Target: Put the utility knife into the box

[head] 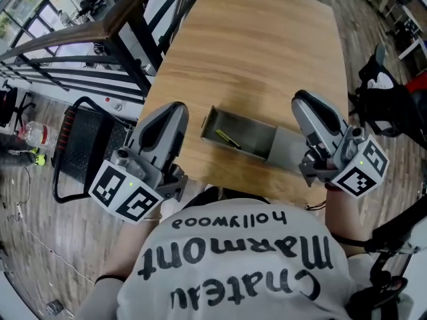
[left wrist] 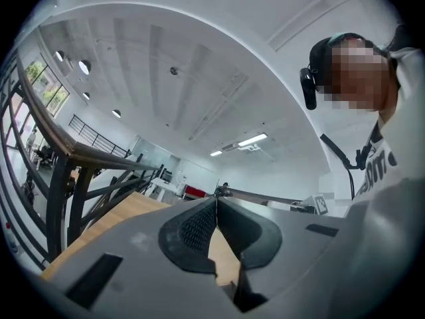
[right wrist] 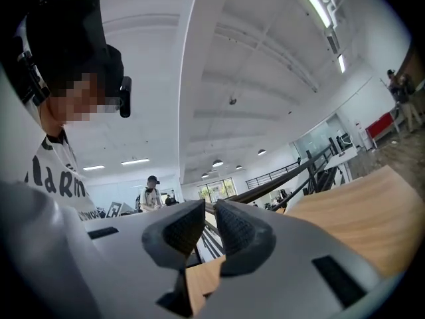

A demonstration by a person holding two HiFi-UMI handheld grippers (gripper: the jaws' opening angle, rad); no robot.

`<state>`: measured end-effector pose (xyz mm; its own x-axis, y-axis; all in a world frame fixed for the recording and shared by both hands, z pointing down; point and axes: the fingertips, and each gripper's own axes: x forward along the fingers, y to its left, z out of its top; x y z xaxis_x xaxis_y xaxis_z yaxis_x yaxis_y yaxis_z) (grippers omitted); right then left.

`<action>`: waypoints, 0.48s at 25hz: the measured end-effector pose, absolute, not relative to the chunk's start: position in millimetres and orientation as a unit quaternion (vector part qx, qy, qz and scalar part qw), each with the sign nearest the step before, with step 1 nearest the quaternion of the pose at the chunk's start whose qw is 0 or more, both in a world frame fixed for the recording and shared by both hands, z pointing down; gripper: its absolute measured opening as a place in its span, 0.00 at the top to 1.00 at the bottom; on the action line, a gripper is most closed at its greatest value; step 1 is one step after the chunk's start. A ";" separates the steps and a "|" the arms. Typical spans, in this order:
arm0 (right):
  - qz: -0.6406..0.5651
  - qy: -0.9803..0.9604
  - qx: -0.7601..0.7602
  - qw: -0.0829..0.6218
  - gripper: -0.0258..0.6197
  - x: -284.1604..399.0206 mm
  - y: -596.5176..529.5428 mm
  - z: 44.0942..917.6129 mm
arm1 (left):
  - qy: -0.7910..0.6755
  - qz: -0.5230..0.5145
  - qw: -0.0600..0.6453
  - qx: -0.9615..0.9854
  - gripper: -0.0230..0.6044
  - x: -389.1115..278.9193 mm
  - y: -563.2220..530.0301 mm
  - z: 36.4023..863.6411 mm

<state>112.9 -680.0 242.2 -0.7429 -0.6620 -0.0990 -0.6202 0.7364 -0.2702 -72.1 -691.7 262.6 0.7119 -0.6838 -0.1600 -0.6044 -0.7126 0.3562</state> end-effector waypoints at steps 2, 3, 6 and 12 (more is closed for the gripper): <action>-0.104 0.926 -0.350 0.095 0.87 115.4 -676.3 239.3 | -0.347 -0.139 0.130 0.918 0.95 -67.8 -690.2 259.2; -0.103 0.926 -0.351 0.094 0.87 116.5 -674.1 238.4 | -0.343 -0.139 0.129 0.920 0.95 -65.0 -689.0 257.5; -0.107 0.924 -0.354 0.092 0.87 121.2 -668.5 238.6 | -0.332 -0.139 0.130 0.924 0.95 -55.6 -685.1 255.7; -0.111 0.923 -0.358 0.085 0.91 123.1 -665.0 241.2 | -0.322 -0.136 0.135 0.927 0.95 -50.3 -682.7 257.1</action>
<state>123.1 -665.0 241.2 -0.7297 -0.6793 -0.0774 -0.6419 0.7197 -0.2647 -50.3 -682.7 257.1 0.7560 -0.6332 -0.1657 -0.5596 -0.7567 0.3380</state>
